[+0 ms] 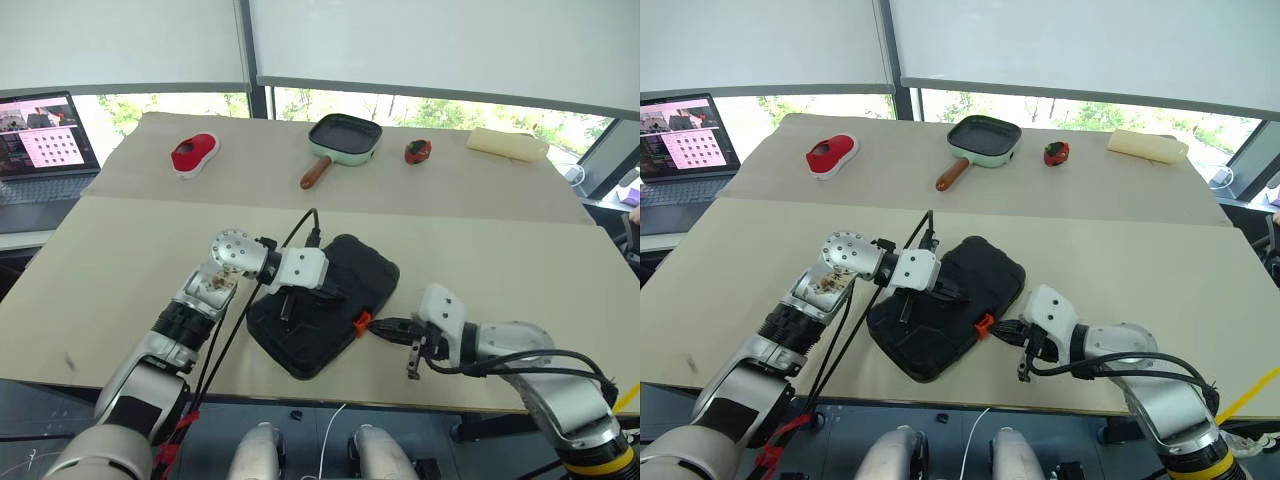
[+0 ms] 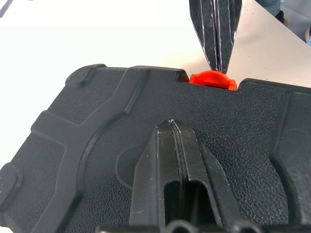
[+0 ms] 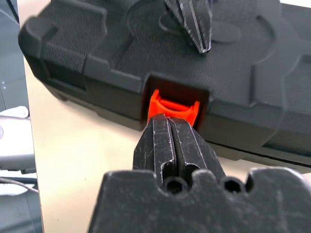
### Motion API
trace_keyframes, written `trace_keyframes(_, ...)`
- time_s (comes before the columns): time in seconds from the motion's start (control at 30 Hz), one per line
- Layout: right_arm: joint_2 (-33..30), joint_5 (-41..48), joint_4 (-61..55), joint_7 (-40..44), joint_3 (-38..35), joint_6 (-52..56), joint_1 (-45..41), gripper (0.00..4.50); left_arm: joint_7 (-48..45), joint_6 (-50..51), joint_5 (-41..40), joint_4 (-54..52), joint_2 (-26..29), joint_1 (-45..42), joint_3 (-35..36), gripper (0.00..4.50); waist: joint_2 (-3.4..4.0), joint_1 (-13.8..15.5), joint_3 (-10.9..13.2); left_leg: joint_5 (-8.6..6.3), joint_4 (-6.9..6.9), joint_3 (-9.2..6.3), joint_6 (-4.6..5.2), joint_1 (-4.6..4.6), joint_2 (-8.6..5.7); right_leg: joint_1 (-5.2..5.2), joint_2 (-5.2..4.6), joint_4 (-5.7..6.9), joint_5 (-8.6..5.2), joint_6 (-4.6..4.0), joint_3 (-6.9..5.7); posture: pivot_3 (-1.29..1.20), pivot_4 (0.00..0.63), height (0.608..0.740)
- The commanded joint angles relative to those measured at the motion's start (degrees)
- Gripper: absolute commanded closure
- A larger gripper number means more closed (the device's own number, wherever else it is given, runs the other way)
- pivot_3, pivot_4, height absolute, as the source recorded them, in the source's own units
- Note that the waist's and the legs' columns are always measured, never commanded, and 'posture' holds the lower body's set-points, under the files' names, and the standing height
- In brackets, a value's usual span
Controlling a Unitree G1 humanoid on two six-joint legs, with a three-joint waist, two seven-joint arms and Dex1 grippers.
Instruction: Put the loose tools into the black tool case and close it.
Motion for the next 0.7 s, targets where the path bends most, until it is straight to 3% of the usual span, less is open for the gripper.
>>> trace_keyframes(0.03,-3.69,6.46,-4.59,3.09,-8.86,2.19,2.67,4.21,-0.42,6.57,-0.14,0.41,2.42,2.42,0.82,4.24,0.0,0.07,0.0,0.0,0.0,0.0,0.0,-0.01,-0.02,0.0,-0.01,0.0,0.0,0.01,0.0,0.0,0.15,0.74)
trace_keyframes(0.1,-7.68,12.45,-6.12,7.83,-17.0,4.46,5.82,3.73,-1.83,13.5,-4.52,-3.27,6.3,3.78,5.0,3.8,0.03,0.1,0.04,0.0,-0.01,-0.01,0.0,-0.08,0.0,-0.04,-0.02,-0.02,0.0,0.01,0.0,0.0,0.15,0.74)
trace_keyframes(0.17,-10.37,16.23,-6.37,10.56,-22.06,5.72,7.72,3.03,-2.63,18.73,-7.4,-6.51,9.84,4.91,7.81,3.08,-0.02,-0.56,0.09,-0.01,-0.09,-0.14,0.01,-0.09,0.03,-0.11,-0.01,-0.02,0.08,-0.15,0.01,0.0,0.15,0.74)
trace_keyframes(0.27,-15.47,22.45,-4.15,17.31,-33.09,8.77,11.16,2.1,-7.04,30.29,-15.52,-11.86,20.01,8.32,15.4,2.17,0.05,-1.35,0.14,-0.02,-0.21,-0.31,0.02,-0.05,0.07,-0.13,0.06,-0.04,0.11,-0.3,0.04,0.0,0.15,0.74)
trace_keyframes(0.47,-21.0,28.79,3.4,23.67,-44.46,13.7,12.87,0.07,-10.16,44.51,-24.89,-18.64,33.87,15.07,25.92,0.21,-0.2,-1.05,0.47,-0.01,-0.48,-0.32,0.01,-0.08,0.09,-0.3,-0.09,-0.08,-0.06,-0.13,0.01,0.0,0.15,0.74)
trace_keyframes(0.57,-22.75,29.41,7.58,25.09,-46.08,13.88,11.31,0.01,-9.34,46.5,-26.98,-19.21,38.09,21.1,33.8,0.06,-0.19,-0.36,0.49,-0.02,-0.53,-0.28,0.0,-0.09,0.01,-0.27,-0.25,-0.22,-0.09,-0.08,0.0,0.0,0.15,0.74)
trace_keyframes(0.7,-23.61,29.65,9.48,25.31,-44.01,13.82,9.7,0.01,-7.98,44.93,-27.31,-21.44,38.43,25.9,36.15,0.06,-0.17,0.19,0.5,-0.02,-0.71,-0.23,0.0,-0.15,0.01,-0.39,-0.31,-0.37,0.01,-0.23,0.02,0.0,0.15,0.74)
